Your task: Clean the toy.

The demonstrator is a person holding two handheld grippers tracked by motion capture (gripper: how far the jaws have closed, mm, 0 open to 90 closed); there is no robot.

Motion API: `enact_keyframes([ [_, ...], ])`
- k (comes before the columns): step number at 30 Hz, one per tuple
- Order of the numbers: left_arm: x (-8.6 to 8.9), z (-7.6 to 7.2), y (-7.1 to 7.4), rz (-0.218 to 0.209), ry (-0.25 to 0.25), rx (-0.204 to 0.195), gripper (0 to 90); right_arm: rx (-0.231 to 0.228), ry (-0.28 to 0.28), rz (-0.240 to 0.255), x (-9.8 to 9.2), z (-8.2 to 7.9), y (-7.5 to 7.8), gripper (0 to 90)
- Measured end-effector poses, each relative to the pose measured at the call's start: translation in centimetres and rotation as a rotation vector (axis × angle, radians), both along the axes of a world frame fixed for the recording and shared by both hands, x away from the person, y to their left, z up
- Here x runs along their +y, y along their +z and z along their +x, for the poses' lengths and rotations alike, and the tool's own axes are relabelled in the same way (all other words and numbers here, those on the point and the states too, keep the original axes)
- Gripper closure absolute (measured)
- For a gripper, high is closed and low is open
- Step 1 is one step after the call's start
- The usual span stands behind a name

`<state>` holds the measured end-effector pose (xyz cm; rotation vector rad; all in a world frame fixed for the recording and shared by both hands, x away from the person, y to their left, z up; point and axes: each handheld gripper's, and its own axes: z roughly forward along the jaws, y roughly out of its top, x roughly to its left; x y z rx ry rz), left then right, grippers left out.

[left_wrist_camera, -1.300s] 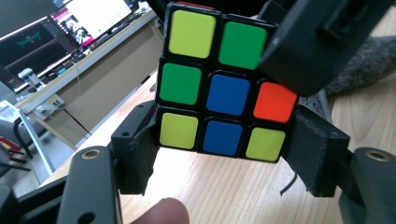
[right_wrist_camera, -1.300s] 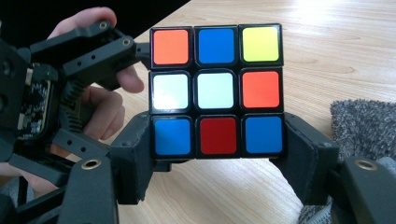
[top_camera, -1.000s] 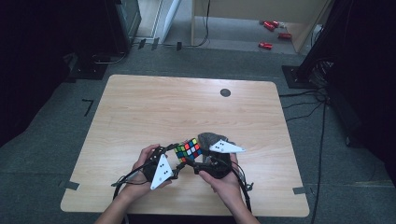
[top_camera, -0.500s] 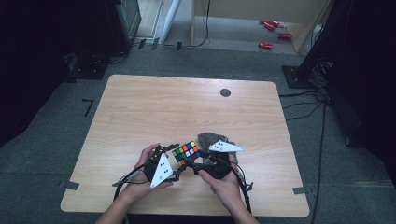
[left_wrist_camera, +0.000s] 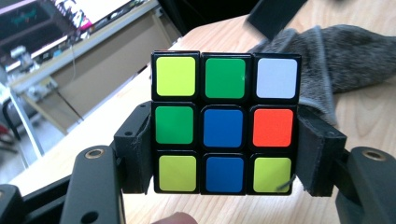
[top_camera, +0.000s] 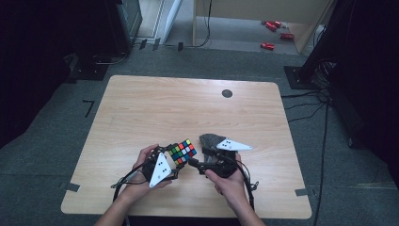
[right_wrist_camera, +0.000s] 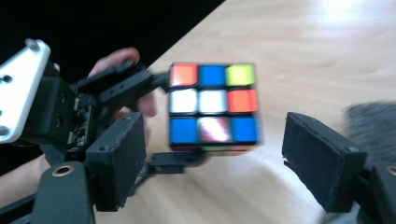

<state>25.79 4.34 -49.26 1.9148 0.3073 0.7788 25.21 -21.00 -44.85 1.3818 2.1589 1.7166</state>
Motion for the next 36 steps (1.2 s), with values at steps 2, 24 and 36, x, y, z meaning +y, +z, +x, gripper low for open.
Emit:
enact_keyframes([
  [2,0.4,0.3,0.3,-0.034,0.004,0.037,34.8,-0.027,-0.044,-0.030,-0.9,0.3,0.1,23.6],
  [24,1.2,1.2,1.2,-0.101,-0.069,0.309,34.8,0.001,-0.215,-0.450,-3.2,3.0,-6.0,43.2],
  [36,1.5,1.6,1.1,-0.105,-0.074,0.348,35.0,-0.100,-0.208,-0.314,-3.0,1.6,-4.6,73.8],
])
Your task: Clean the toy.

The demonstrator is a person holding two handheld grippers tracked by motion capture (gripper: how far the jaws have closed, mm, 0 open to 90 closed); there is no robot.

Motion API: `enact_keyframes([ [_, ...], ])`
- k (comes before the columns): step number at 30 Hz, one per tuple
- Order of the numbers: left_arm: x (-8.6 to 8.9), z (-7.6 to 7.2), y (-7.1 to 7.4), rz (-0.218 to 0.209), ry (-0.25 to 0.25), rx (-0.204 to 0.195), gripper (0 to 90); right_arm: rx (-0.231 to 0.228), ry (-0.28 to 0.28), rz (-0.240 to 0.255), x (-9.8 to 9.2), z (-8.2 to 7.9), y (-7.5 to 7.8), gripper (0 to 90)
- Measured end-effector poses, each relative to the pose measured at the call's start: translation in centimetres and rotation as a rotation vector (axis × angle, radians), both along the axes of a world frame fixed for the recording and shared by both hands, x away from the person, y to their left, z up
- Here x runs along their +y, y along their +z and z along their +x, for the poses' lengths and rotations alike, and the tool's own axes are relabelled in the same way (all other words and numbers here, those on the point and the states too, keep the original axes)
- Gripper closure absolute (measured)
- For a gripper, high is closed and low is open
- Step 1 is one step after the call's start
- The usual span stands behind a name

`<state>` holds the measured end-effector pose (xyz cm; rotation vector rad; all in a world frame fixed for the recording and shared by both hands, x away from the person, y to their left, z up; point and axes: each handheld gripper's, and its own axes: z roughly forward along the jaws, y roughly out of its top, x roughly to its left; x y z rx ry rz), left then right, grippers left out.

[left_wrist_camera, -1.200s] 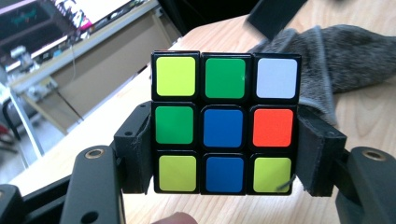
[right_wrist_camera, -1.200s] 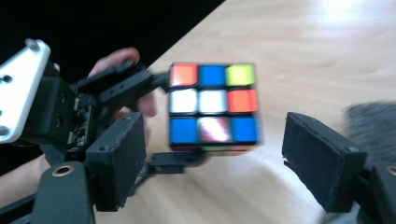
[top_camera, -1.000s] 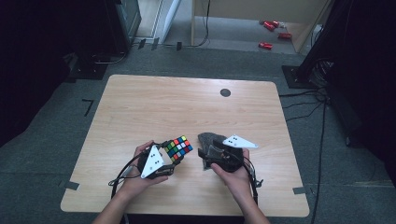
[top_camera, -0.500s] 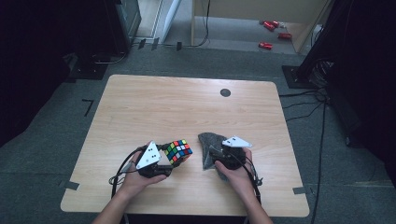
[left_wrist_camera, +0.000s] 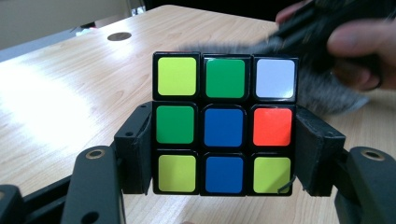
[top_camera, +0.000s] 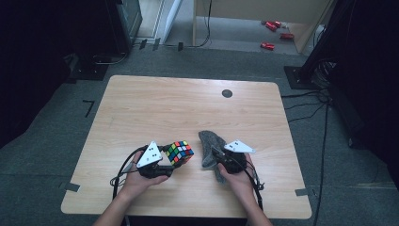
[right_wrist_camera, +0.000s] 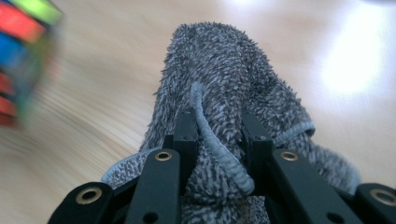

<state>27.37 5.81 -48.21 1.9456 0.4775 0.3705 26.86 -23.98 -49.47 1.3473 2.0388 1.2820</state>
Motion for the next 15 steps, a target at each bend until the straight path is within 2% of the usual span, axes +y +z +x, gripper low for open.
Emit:
enact_keyframes([
  [2,-0.1,0.0,-0.1,0.007,-0.009,-0.002,35.0,-0.060,0.030,0.038,0.3,-0.7,1.2,73.7],
  [4,-0.3,-0.2,-0.1,0.021,-0.007,-0.024,35.0,-0.110,0.058,0.075,0.8,-1.4,2.5,73.5],
  [5,-0.4,-0.3,-0.1,0.031,-0.005,-0.040,35.0,-0.125,0.071,0.114,1.1,-1.8,3.2,73.4],
  [7,-0.7,-0.5,-0.1,0.060,-0.001,-0.060,35.0,-0.126,0.103,0.175,1.5,-2.3,4.0,73.1],
  [8,-0.8,-0.6,-0.1,0.073,0.002,-0.066,35.0,-0.127,0.122,0.190,1.8,-2.6,4.5,73.0],
  [10,-1.3,-0.8,-0.2,0.098,0.003,-0.074,35.0,-0.152,0.165,0.172,2.9,-3.2,5.0,72.6],
  [12,-1.7,-1.1,-0.2,0.101,-0.009,-0.078,35.1,-0.173,0.185,0.132,3.9,-3.8,5.3,72.1],
  [14,-1.9,-1.4,0.0,0.092,-0.029,-0.093,35.1,-0.170,0.195,0.118,4.6,-4.0,5.1,71.9],
  [15,-2.0,-1.6,0.1,0.084,-0.036,-0.107,35.1,-0.161,0.197,0.127,4.7,-3.9,4.9,71.9],
])
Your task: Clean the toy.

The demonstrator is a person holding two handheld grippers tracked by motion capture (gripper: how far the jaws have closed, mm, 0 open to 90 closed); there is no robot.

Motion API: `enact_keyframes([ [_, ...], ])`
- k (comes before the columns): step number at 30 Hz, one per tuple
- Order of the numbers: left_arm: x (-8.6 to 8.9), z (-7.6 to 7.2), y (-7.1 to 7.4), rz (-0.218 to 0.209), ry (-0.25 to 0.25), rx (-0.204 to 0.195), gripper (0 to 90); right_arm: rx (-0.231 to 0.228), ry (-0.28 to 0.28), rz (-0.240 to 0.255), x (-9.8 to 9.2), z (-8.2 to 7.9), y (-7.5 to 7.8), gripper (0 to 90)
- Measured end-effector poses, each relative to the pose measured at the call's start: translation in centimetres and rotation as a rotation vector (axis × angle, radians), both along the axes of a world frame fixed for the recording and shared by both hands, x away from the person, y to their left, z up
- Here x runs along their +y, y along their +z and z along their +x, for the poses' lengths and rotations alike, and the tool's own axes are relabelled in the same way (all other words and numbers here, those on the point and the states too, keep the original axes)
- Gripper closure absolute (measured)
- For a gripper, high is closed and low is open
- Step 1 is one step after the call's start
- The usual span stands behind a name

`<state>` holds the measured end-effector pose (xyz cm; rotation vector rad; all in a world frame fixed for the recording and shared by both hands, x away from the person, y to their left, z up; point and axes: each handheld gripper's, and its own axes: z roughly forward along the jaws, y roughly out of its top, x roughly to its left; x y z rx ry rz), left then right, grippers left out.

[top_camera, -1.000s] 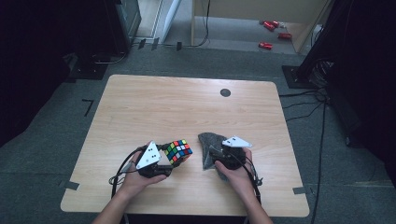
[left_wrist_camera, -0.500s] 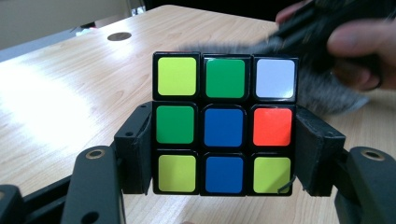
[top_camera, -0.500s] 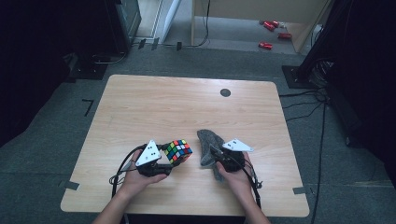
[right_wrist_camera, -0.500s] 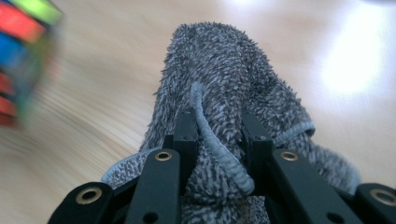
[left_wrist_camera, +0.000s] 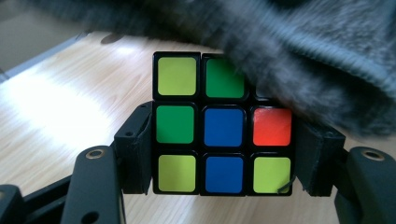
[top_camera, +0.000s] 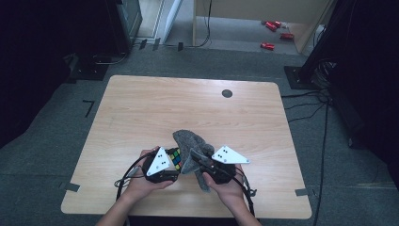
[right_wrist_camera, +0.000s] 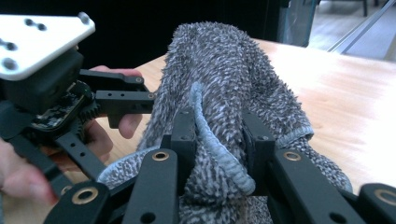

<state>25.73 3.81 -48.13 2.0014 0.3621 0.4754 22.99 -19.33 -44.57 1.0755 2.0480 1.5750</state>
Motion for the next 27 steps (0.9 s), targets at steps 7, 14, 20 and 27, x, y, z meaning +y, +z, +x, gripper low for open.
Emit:
enact_keyframes([
  [7,0.7,-0.3,0.7,-0.068,-0.018,-0.035,35.2,0.043,-0.028,0.031,-1.3,0.9,-0.8,71.9],
  [14,1.0,-0.1,0.8,-0.078,-0.004,-0.041,35.2,0.104,-0.102,0.019,-2.4,1.7,-1.5,71.5],
  [20,0.4,-0.3,0.4,-0.043,-0.013,-0.041,35.2,0.006,-0.011,0.082,-1.1,0.0,0.7,70.5],
  [27,0.6,-0.5,0.8,-0.061,-0.021,-0.049,35.2,0.041,-0.028,0.064,-0.7,0.4,-0.5,70.7],
])
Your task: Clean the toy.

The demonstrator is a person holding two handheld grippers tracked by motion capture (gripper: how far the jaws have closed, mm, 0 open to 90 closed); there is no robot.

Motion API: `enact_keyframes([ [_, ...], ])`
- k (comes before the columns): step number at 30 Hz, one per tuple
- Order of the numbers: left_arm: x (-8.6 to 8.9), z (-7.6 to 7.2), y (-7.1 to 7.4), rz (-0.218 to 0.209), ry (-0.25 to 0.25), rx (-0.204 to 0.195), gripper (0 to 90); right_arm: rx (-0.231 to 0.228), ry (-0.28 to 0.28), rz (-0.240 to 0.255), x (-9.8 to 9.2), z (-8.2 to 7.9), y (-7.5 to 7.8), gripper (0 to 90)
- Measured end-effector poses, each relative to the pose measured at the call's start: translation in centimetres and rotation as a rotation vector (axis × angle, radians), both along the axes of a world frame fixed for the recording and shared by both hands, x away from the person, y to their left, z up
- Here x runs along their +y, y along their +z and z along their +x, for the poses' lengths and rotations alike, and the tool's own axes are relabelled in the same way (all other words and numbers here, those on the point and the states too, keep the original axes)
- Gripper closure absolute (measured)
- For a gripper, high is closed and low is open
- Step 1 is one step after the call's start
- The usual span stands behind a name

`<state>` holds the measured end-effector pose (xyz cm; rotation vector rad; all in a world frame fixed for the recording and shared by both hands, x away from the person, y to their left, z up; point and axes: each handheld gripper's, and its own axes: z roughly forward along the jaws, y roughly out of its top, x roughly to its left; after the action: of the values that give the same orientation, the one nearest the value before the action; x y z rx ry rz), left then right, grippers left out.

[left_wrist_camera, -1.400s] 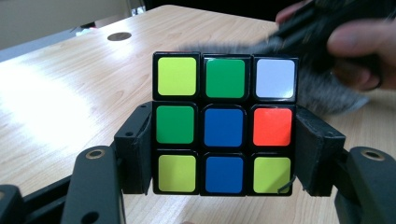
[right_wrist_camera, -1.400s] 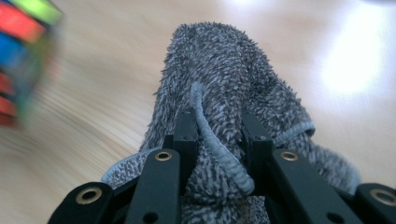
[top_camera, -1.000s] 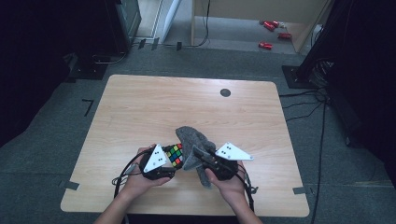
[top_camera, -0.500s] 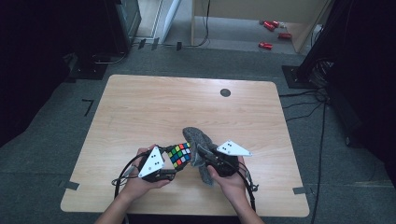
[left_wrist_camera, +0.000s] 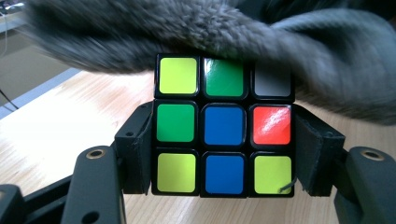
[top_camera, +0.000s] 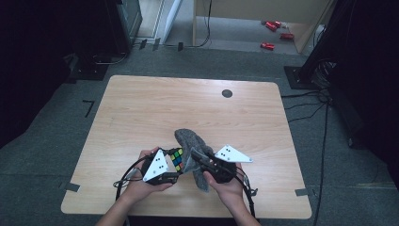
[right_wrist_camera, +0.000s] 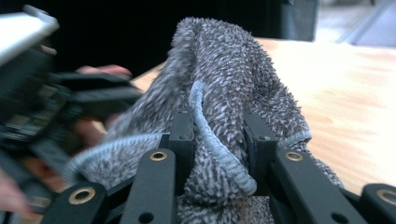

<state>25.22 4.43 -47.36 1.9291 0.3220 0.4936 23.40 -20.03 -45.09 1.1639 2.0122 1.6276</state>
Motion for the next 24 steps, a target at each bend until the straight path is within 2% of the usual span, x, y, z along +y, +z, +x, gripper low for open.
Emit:
enact_keyframes([
  [4,0.2,0.1,0.2,-0.032,-0.004,0.009,35.2,0.053,-0.056,-0.035,-1.1,0.9,-0.9,70.7],
  [5,0.3,0.2,0.2,-0.034,-0.005,0.010,35.2,0.066,-0.072,-0.045,-1.4,1.1,-1.0,70.7],
  [7,0.2,0.2,0.1,-0.016,0.003,0.003,35.2,0.065,-0.087,-0.037,-1.6,1.1,-0.9,70.6],
  [10,0.0,0.2,-0.2,0.008,0.001,0.003,35.2,0.039,-0.072,0.005,-1.6,0.7,-0.1,70.6],
  [13,-0.4,0.0,-0.3,0.013,-0.011,-0.001,35.2,-0.012,-0.018,0.033,-0.9,-0.1,0.9,70.4],
  [15,-0.5,-0.2,-0.2,0.009,-0.023,-0.003,35.2,-0.043,0.019,0.035,-0.3,-0.6,1.3,70.1],
  [16,-0.5,-0.3,-0.2,0.003,-0.026,-0.002,35.2,-0.047,0.027,0.018,0.1,-0.8,1.4,70.1],
  [18,-0.4,-0.3,0.0,-0.001,-0.023,-0.008,35.2,-0.037,0.020,0.006,0.4,-0.7,1.1,69.8],
  [20,-0.2,-0.2,0.1,-0.012,-0.020,-0.003,35.2,-0.009,0.009,0.031,0.1,-0.4,0.6,69.9],
  [24,0.1,0.0,0.3,-0.037,-0.016,0.008,35.2,0.043,-0.032,0.013,-0.8,0.5,-0.3,70.0],
])
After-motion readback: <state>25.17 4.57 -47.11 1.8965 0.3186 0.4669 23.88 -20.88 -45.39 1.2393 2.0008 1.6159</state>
